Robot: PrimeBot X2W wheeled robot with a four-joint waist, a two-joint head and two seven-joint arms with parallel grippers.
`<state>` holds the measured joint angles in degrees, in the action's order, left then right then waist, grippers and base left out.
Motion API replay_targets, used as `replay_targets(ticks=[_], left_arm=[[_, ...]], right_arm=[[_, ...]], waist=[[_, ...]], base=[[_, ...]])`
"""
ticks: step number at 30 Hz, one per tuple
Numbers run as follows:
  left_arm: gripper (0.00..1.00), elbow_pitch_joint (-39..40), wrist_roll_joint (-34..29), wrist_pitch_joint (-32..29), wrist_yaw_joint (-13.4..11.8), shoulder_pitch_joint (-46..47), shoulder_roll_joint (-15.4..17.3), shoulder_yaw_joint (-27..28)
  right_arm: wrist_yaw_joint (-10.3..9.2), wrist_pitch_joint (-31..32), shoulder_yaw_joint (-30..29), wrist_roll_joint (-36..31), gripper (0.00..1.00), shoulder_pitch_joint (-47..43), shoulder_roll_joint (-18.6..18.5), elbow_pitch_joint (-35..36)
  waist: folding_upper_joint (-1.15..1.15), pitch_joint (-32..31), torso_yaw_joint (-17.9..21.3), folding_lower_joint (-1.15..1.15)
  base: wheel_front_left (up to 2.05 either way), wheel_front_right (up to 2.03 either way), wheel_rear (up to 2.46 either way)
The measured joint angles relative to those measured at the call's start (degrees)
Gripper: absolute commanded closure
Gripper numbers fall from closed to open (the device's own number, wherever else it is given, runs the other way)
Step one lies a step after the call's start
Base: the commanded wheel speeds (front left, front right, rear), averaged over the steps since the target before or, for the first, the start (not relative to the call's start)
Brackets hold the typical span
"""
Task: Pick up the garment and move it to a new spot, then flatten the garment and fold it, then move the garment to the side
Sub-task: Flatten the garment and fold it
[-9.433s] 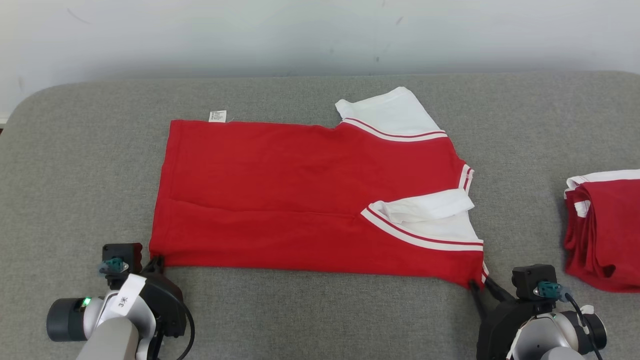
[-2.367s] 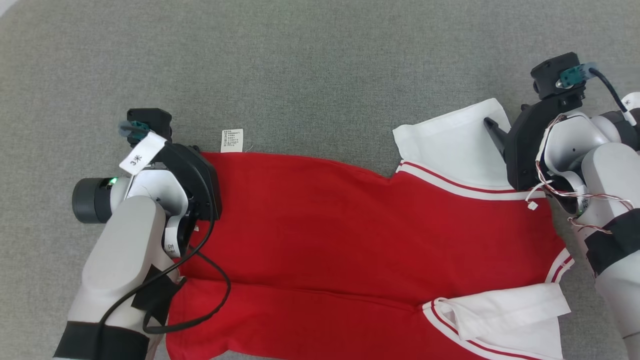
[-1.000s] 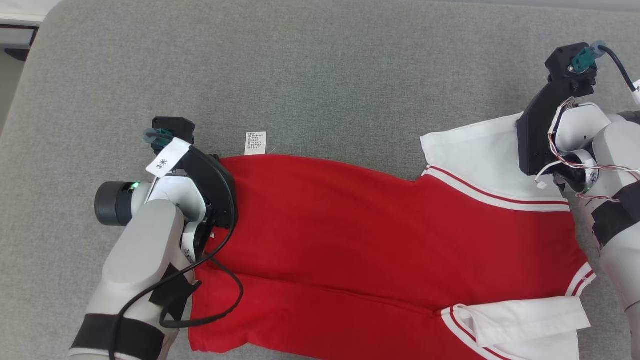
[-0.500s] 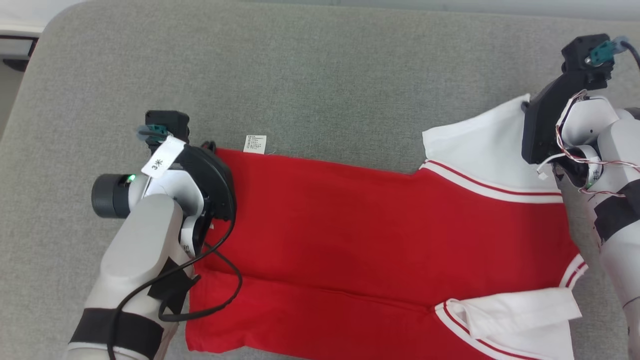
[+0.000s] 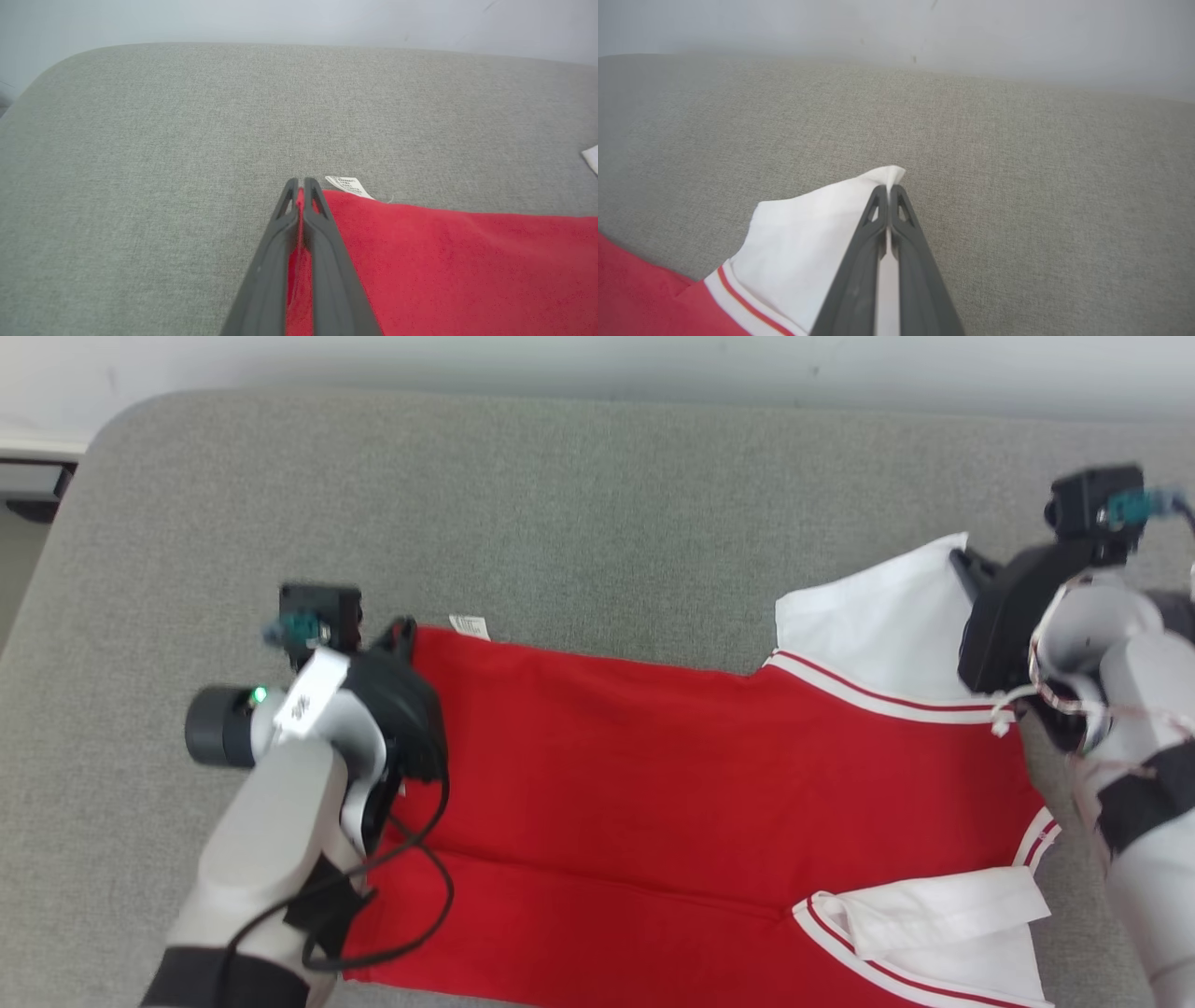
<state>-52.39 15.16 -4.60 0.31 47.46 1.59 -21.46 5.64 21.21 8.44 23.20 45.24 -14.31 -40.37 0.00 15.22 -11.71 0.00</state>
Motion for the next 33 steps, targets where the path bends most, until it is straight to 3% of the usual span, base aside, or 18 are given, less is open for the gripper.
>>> replay_targets(ticks=[11, 23, 33], left_arm=[[1.00, 3.15, 0.12, 6.72, 1.81, -9.22, 3.11, -0.21], [1.00, 5.68, 0.96, 10.25, 2.30, -16.30, 5.38, 0.21], [1.00, 8.51, 1.08, 12.65, 2.30, -19.42, 6.16, 0.25]], right_arm=[[1.43, -8.59, 2.01, 1.51, 1.00, -17.83, -0.98, 15.67], [1.47, -10.66, 7.37, 1.74, 1.00, -33.72, -8.26, 30.39], [1.47, -10.04, 6.10, 0.86, 1.00, -40.90, -12.79, 37.05]], waist=[[0.00, -4.39, 0.79, 0.00], [-0.01, -8.10, 3.64, 0.00], [-0.01, -10.18, 5.14, 0.00]], base=[[0.00, 0.00, 0.00], [0.00, 0.00, 0.00], [0.00, 0.00, 0.00]])
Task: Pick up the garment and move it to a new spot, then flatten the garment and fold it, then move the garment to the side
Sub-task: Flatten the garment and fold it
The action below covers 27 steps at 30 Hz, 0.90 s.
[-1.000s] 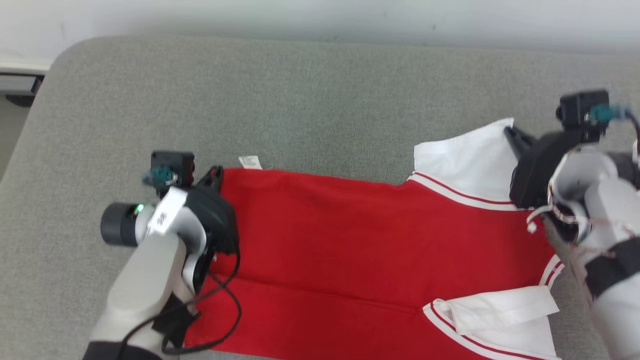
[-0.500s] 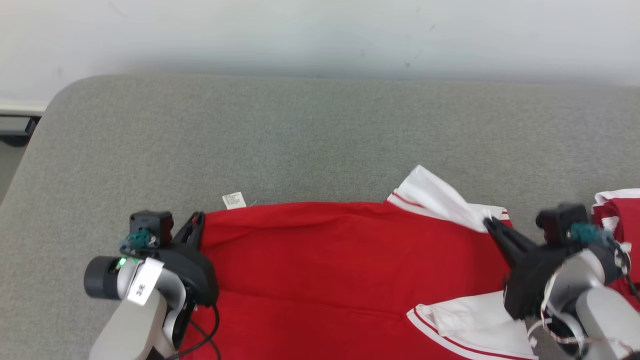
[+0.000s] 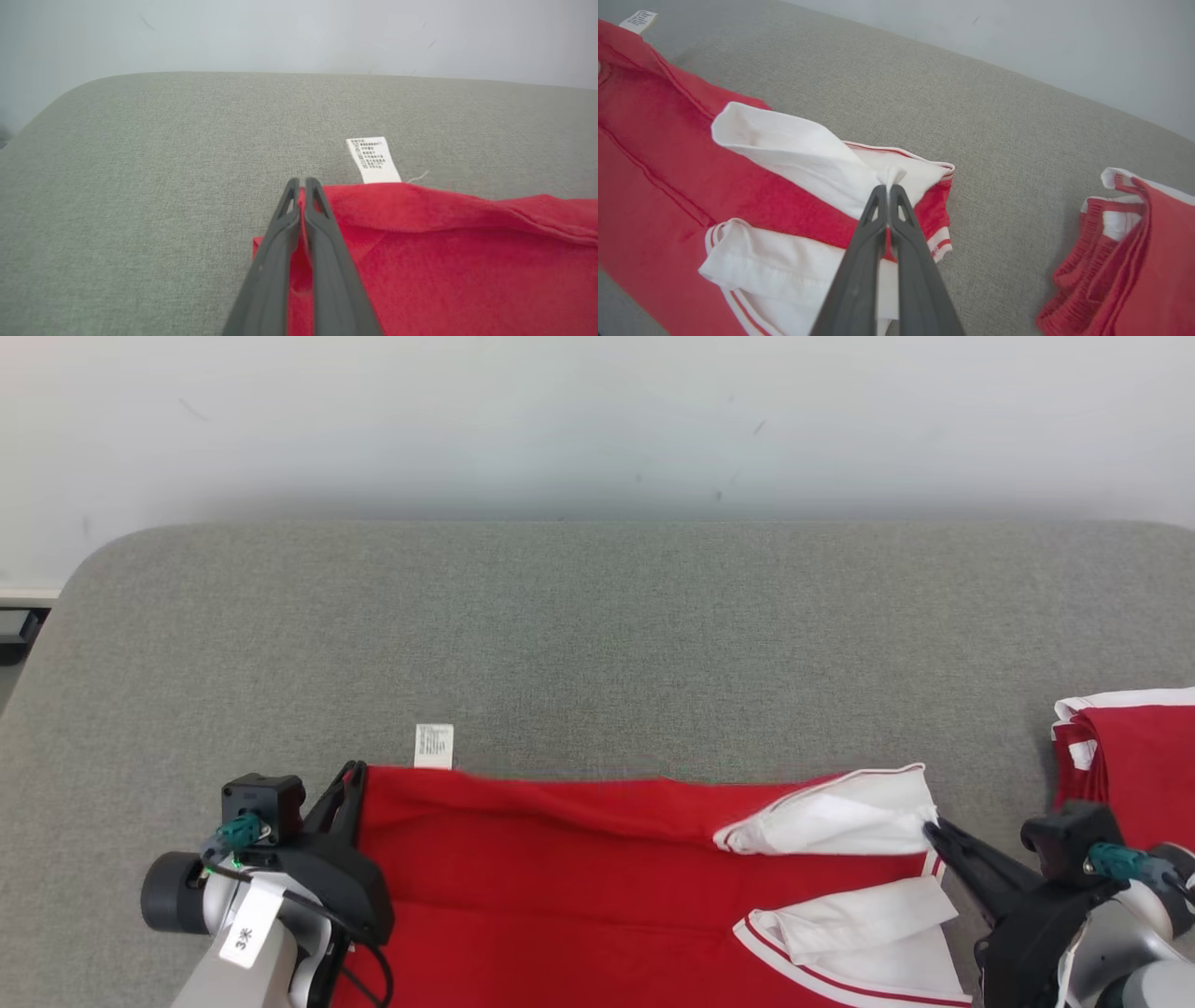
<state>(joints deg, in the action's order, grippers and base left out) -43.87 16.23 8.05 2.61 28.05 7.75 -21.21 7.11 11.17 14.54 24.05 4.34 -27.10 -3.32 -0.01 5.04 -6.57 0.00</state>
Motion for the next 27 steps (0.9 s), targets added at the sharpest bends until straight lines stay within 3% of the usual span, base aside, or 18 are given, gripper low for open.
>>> replay_targets(ticks=[20, 27], left_arm=[[1.00, 1.79, -0.02, 2.38, -0.01, -5.54, 1.94, -0.04], [1.00, 2.71, -0.01, 3.11, 0.04, -5.76, 2.14, -0.09]], right_arm=[[-1.94, 3.42, -1.65, 1.22, 1.00, -8.57, -1.04, 7.79], [-3.60, 4.12, -3.01, 2.67, 1.00, -12.55, -1.41, 10.79]], waist=[[0.00, -0.04, -0.02, 0.00], [0.00, 0.01, 0.01, 0.00]], base=[[0.00, 0.00, 0.00], [0.00, 0.00, 0.00]])
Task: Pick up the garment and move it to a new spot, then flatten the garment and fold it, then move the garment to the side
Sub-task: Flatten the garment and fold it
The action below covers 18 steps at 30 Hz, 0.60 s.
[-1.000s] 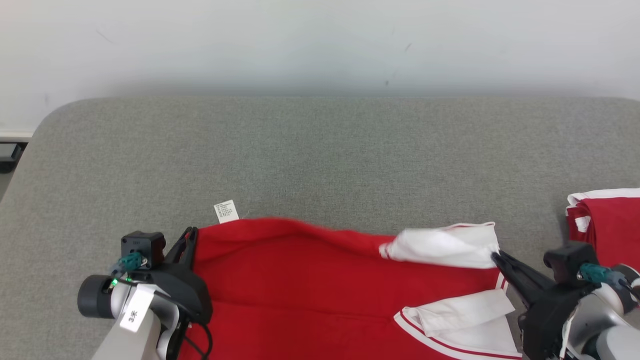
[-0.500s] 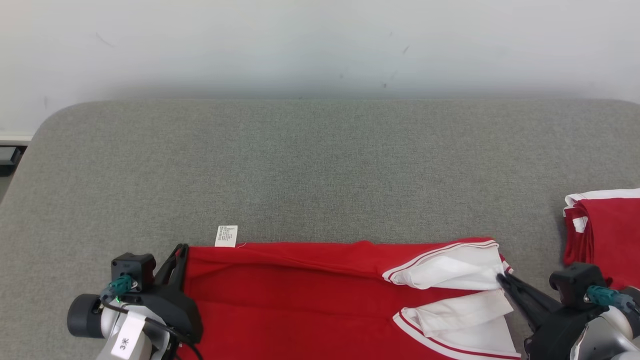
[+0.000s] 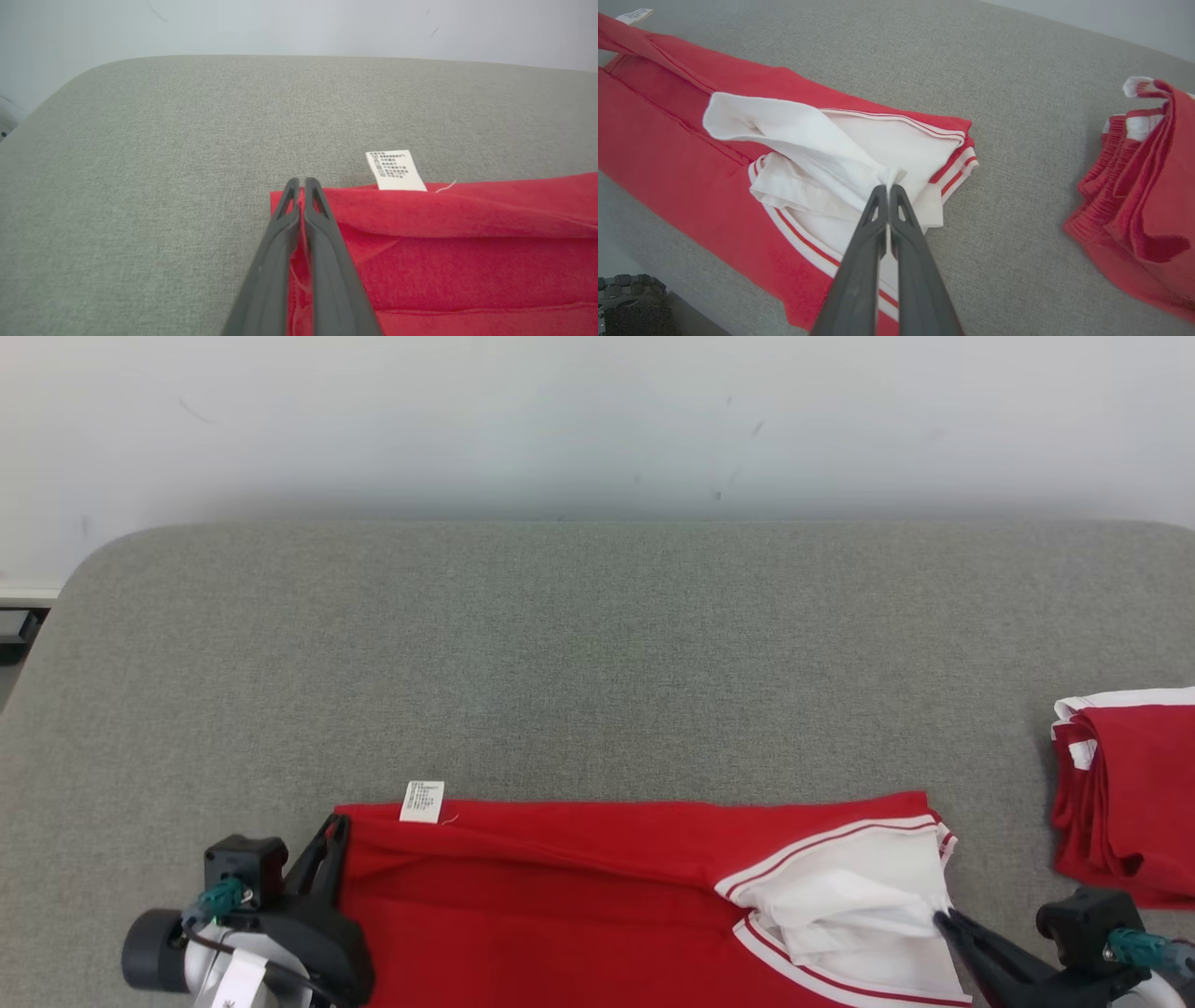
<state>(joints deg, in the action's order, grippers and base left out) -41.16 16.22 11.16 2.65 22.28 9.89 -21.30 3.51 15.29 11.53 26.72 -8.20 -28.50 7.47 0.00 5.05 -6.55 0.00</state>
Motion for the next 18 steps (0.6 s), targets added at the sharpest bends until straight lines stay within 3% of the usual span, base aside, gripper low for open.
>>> replay_targets(ticks=[15, 17, 18], left_arm=[[1.00, 0.08, 0.35, -0.04, 0.00, -3.25, 0.71, 0.11], [0.94, 0.10, 0.35, -0.04, -0.12, -3.25, 0.76, 0.11], [0.65, 0.10, 0.35, -0.07, -0.13, -3.25, 0.83, 0.13]], right_arm=[[-1.07, 3.96, 0.29, 2.59, 1.00, -4.83, 0.09, 2.74], [-1.07, 4.17, 0.24, 2.60, 1.00, -5.09, 0.08, 2.96], [-1.35, 4.72, 0.26, 3.03, 1.00, -5.49, 0.04, 3.14]], waist=[[0.01, 0.32, 0.23, 0.00], [0.00, 0.33, 0.18, 0.00], [0.00, 0.33, 0.09, 0.00]], base=[[0.00, 0.00, 0.00], [0.00, 0.00, 0.00], [0.00, 0.00, 0.00]])
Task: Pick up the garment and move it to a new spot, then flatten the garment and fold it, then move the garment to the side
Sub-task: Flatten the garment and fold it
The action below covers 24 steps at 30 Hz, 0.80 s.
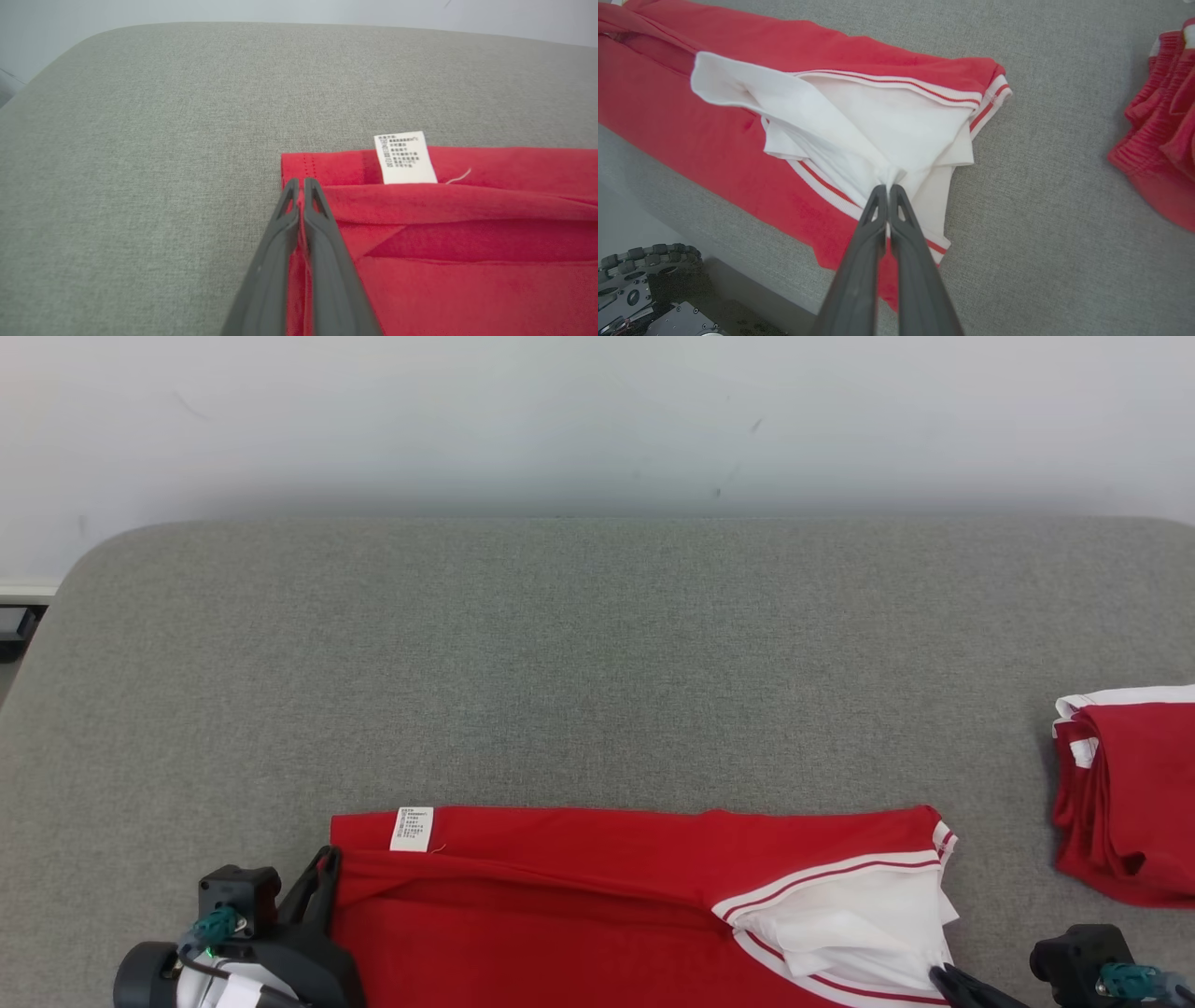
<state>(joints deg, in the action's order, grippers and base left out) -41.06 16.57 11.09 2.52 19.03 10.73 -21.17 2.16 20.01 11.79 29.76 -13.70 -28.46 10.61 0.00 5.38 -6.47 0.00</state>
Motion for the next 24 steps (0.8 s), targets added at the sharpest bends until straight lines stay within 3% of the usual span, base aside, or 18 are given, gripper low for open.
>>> replay_targets(ticks=[1, 2, 3, 4, 5, 6, 7, 8, 9, 19, 24], left_arm=[[0.54, 0.00, 0.00, -0.13, 0.00, 0.00, 0.09, -0.02], [0.36, -0.01, 0.00, -0.31, -0.08, 0.00, 0.20, -0.02], [0.47, -0.04, 0.00, -0.34, -0.09, -0.01, 0.30, -0.01], [0.47, -0.09, 0.00, -0.48, -0.23, -0.01, 0.36, 0.02], [0.38, -0.15, 0.00, -0.49, -0.49, -0.04, 0.38, 0.07], [0.07, -0.19, 0.00, -0.56, -0.54, -0.05, 0.40, 0.11], [0.00, -0.20, 0.00, -0.77, -0.55, -0.09, 0.44, 0.12], [0.00, -0.21, 0.00, -0.98, -0.57, -0.11, 0.48, 0.14], [0.00, -0.24, 0.00, -0.99, -0.90, -0.13, 0.57, 0.25], [0.00, 0.16, 0.74, -0.75, -3.65, -2.43, 2.22, 2.97], [0.00, 3.28, 1.59, 1.16, -5.17, -3.76, 2.61, 4.24]], right_arm=[[-0.13, 0.20, 0.00, 0.12, 1.00, -0.03, -0.01, 0.04], [-0.13, 0.40, 0.01, 0.34, 1.00, -0.03, -0.04, 0.13], [-0.13, 0.97, 0.15, 0.43, 1.00, -0.07, -0.19, 0.15], [-0.14, 1.26, 0.21, 0.43, 1.00, -0.18, -0.30, 0.13], [-0.14, 1.47, 0.21, 0.43, 1.00, -0.26, -0.36, 0.13], [-0.18, 1.72, 0.20, 0.43, 1.00, -0.26, -0.44, 0.11], [-0.23, 1.76, 0.18, 0.43, 0.65, -0.27, -0.46, 0.12], [-0.24, 1.96, 0.19, 0.43, 0.18, -0.34, -0.51, 0.12], [-0.48, 2.40, 0.21, 0.43, 0.00, -0.47, -0.54, 0.08], [-2.57, 4.78, -0.18, 0.42, 0.00, -2.51, -0.96, -1.58], [-5.25, 4.23, -2.18, 0.30, 0.00, -2.40, -0.51, -1.68]], waist=[[0.00, -0.01, -0.05, 0.00], [0.00, -0.03, -0.09, 0.00], [0.00, -0.05, -0.13, 0.00], [0.00, -0.07, -0.17, 0.00], [0.00, -0.10, -0.21, 0.00], [0.00, -0.12, -0.24, 0.00], [0.00, -0.15, -0.26, 0.00], [0.00, -0.19, -0.27, 0.00], [0.00, -0.23, -0.29, 0.00], [0.00, -1.47, -0.31, 0.00], [0.00, -2.87, -0.11, 0.00]], base=[[0.00, 0.00, 0.00], [0.00, 0.00, 0.00], [0.00, 0.00, 0.00], [0.00, 0.00, 0.00], [0.00, 0.00, 0.00], [0.00, 0.00, 0.00], [0.00, 0.00, 0.00], [0.00, 0.00, 0.00], [0.00, 0.00, 0.00], [0.00, 0.00, 0.00], [0.00, 0.00, 0.00]])
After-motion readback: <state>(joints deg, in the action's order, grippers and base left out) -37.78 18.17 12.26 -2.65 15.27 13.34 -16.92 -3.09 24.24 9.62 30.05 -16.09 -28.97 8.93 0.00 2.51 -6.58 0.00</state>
